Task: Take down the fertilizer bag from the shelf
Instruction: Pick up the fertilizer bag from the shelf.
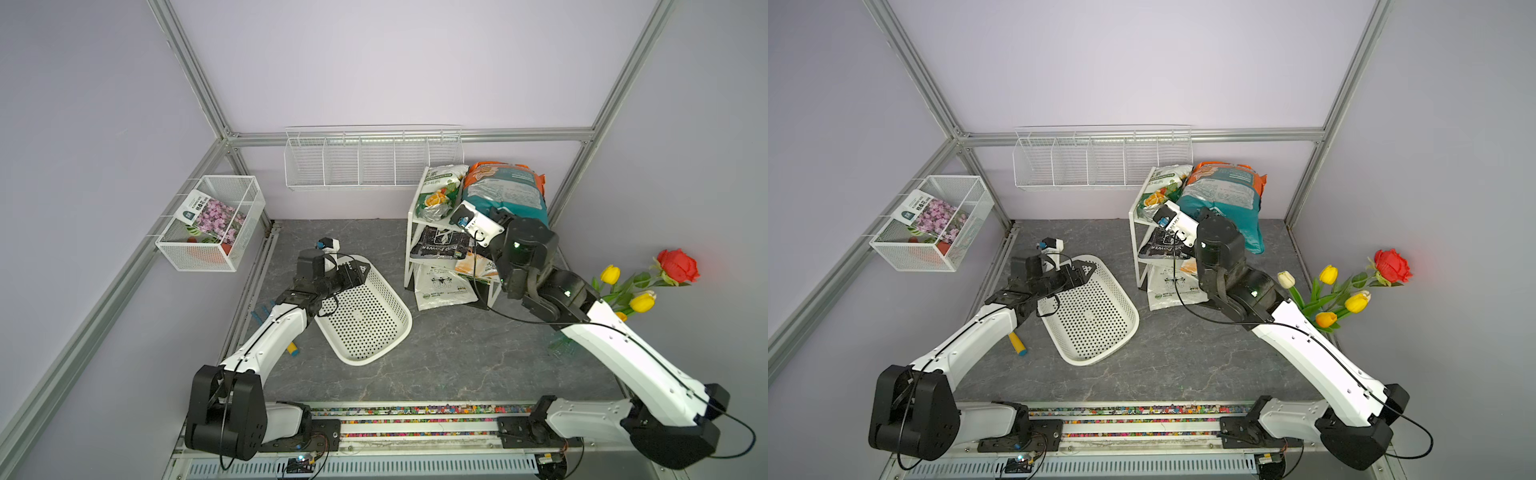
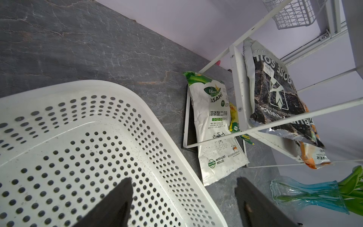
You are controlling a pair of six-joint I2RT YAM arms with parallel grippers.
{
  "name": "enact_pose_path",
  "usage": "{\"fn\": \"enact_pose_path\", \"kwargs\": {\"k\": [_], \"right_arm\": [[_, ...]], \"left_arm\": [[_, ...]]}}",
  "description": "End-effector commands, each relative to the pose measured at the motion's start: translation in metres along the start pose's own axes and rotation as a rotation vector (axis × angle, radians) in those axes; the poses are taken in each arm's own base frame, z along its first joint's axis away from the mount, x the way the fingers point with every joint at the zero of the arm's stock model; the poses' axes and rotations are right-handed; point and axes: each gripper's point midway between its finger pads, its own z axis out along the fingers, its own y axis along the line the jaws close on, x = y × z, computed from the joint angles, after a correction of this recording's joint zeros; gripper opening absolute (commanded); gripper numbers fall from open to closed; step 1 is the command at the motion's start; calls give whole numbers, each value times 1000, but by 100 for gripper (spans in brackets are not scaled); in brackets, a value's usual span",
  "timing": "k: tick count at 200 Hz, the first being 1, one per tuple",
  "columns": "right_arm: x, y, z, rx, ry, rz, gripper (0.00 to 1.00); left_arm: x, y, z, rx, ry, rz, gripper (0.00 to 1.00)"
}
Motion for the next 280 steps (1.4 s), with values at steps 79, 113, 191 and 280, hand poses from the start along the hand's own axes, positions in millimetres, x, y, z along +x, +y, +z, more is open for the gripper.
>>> {"fn": "enact_pose_path", "kwargs": {"k": [79, 113, 191, 280], "right_arm": [[-44, -115, -70, 223, -203, 315, 0], [-60, -123, -97, 90, -299, 405, 0], [-53, -145, -130, -19, -356, 425, 0], [-62, -69, -152, -469, -390, 441, 0]], "left_arm": [[-9, -7, -6, 8, -18, 21, 85], [-13, -9, -4, 13, -24, 18, 85], [-32, -34, -16, 71, -50, 123, 85], [-78, -137, -94, 383, -262, 416, 87]]}}
